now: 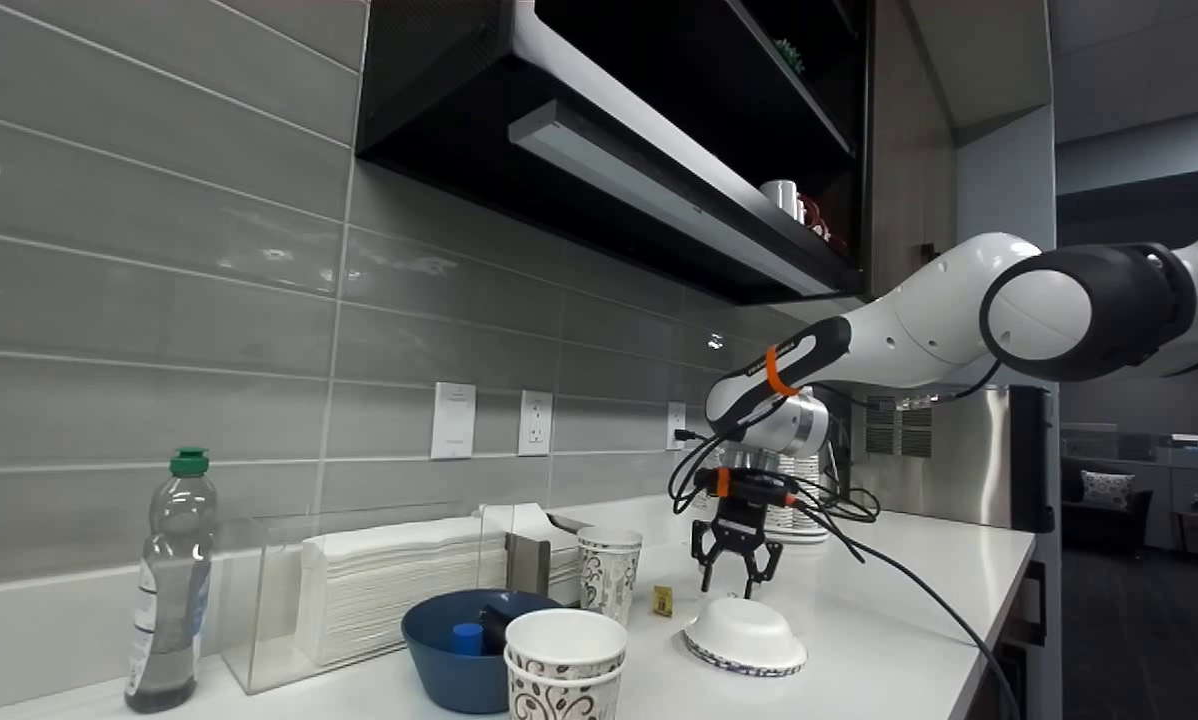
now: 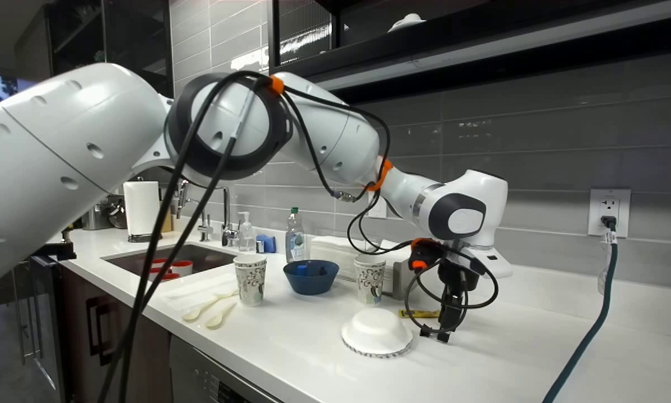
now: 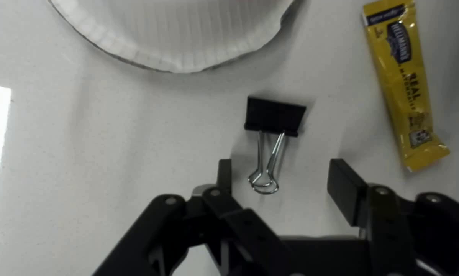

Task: Pick up the small black object on the right and put it on the blue block inside the blue bowl

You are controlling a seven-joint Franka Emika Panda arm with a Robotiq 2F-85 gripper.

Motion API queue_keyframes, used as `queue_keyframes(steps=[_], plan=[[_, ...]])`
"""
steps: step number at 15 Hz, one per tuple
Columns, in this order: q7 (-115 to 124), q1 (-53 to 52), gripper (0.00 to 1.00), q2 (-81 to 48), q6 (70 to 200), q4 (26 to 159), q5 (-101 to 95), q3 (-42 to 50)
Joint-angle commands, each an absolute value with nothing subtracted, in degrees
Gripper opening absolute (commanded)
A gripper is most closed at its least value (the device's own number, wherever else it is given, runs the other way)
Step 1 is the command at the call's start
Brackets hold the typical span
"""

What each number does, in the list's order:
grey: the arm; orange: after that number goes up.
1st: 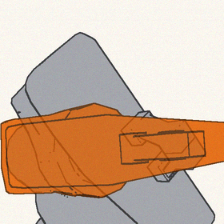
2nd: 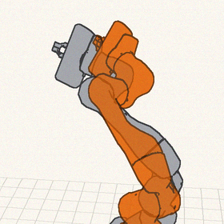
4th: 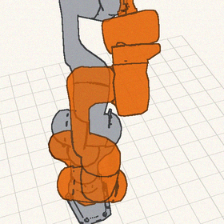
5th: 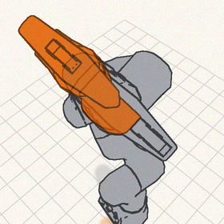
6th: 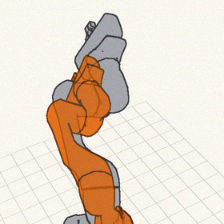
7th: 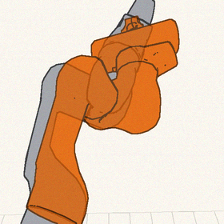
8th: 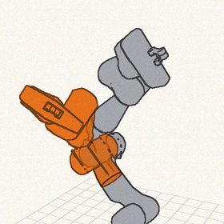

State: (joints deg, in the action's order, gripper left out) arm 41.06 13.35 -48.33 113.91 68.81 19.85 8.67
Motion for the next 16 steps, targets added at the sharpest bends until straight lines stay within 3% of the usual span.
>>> queue_keyframes(steps=[1, 5, 6, 11, 13, 16], plan=[[42.6, 13.8, 0.61, -50.4, 110.7, 64.6, 18.5, 9.1], [42.7, 13.7, 0.51, -50.8, 109.7, 63.7, 18.2, 9.3], [42.7, 13.6, 0.38, -50.9, 109.5, 63.6, 18.0, 9.4], [42.7, 13.5, 0.18, -50.2, 108.7, 64.0, 16.9, 9.7], [42.9, 13.4, 0.03, -50.3, 108.3, 63.9, 16.3, 9.9], [42.5, 13.4, 0.0, -49.6, 107.9, 64.2, 15.6, 10.1]])
